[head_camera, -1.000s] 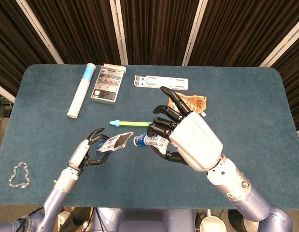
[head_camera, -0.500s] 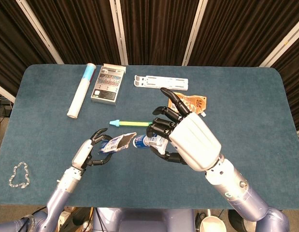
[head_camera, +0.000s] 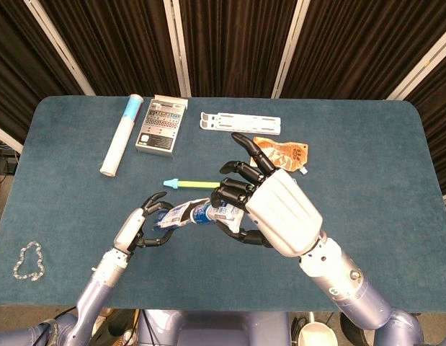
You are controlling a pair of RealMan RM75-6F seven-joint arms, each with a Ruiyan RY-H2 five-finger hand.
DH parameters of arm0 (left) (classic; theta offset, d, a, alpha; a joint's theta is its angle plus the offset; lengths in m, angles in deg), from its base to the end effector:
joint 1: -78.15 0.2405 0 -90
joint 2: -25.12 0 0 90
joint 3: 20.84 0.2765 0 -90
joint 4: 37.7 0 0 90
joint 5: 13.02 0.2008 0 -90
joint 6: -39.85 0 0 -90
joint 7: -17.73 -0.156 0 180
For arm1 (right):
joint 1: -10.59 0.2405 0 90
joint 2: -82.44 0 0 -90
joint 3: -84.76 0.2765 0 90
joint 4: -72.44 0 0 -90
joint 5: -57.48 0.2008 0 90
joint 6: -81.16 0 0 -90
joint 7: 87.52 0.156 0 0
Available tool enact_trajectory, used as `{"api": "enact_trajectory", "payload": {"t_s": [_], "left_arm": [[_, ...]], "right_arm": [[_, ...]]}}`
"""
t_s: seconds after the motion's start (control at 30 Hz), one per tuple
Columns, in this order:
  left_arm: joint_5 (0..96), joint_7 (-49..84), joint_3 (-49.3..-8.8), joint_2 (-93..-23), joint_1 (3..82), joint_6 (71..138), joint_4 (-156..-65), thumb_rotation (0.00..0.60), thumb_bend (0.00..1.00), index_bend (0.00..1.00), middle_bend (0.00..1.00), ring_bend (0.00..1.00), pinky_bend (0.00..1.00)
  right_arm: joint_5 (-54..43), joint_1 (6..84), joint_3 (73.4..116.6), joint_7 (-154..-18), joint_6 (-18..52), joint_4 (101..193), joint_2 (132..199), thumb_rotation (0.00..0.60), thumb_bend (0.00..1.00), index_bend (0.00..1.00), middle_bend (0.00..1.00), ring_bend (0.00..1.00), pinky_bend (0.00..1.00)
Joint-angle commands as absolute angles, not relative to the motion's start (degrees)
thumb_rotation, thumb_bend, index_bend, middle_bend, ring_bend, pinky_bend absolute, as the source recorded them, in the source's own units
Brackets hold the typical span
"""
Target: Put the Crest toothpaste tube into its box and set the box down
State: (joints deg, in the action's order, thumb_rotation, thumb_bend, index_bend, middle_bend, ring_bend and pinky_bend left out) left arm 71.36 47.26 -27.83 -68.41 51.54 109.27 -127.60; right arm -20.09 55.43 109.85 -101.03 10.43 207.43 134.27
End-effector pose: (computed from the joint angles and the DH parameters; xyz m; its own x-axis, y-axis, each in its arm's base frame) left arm -0.1684 0.2805 -0.0130 -0.4400 0.3938 0.8070 0.8209 -0.1879 0.5393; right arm 0.0317 -0.2723 0.2200 0.0753 0.0659 0.9950 -0.6299 -0.7704 0.0987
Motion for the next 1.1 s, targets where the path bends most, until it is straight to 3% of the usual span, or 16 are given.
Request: {"api": "enact_trajectory", "payload": {"t_s": [0.03,1.1], "left_arm": [[71.5,47.4,-27.8,-68.6,51.4,109.3,-127.6,0.6,0.46,0.4,0.39,0.09,0.07],[72.0,49.6,-27.5,-70.2,51.5,110.4,-126.9,0.6,0.46,0.4,0.39,0.09,0.07]], "right_arm": [[-19.8,55.6,109.8,-101.5,10.5,207.4,134.8,0.6,0.55,0.54,0.69,0.33,0.0],[-20.4,54.0,107.1,-103.7,8.7,207.4,139.1,0.6,0.55,0.54,0.69,0.33,0.0]]}}
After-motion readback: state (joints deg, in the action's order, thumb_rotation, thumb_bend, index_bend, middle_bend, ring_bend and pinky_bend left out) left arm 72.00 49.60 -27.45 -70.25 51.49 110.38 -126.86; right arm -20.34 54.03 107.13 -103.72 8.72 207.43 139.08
